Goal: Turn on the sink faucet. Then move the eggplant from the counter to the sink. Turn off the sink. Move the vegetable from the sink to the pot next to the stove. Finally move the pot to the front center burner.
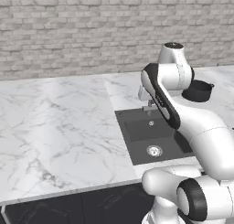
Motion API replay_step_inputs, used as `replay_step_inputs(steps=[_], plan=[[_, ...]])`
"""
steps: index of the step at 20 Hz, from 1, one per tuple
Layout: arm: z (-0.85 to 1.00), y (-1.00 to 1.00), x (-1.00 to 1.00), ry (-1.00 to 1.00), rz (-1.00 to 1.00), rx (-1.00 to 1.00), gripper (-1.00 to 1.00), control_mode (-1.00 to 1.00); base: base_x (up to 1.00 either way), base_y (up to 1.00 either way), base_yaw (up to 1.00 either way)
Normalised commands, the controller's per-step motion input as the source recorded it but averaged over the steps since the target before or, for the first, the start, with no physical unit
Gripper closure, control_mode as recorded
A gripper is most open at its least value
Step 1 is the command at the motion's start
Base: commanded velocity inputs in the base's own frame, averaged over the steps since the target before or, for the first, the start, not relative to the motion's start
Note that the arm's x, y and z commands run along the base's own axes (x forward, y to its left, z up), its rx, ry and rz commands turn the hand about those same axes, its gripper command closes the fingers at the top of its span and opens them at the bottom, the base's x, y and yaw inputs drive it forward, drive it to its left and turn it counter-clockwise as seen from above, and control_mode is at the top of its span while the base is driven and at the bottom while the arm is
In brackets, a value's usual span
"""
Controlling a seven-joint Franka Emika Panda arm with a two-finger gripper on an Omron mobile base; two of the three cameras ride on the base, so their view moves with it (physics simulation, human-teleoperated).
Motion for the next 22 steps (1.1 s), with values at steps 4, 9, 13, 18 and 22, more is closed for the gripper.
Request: replay_step_inputs(steps=[4,9,13,18,22], plan=[[0.0,0.0,0.0,0.0,0.0,0.0,-1.0,1.0,0.0,-0.24,-0.01],[0.0,0.0,0.0,0.0,0.0,0.0,-1.0,1.0,0.0,-0.59,-0.02],[0.0,0.0,0.0,0.0,0.0,0.0,-1.0,1.0,0.0,-0.6,-0.01],[0.0,0.0,0.0,0.0,0.0,0.0,-1.0,1.0,0.05,-0.67,-0.01],[0.0,0.0,0.0,0.0,0.0,0.0,-1.0,1.0,0.14,-0.69,-0.02]])
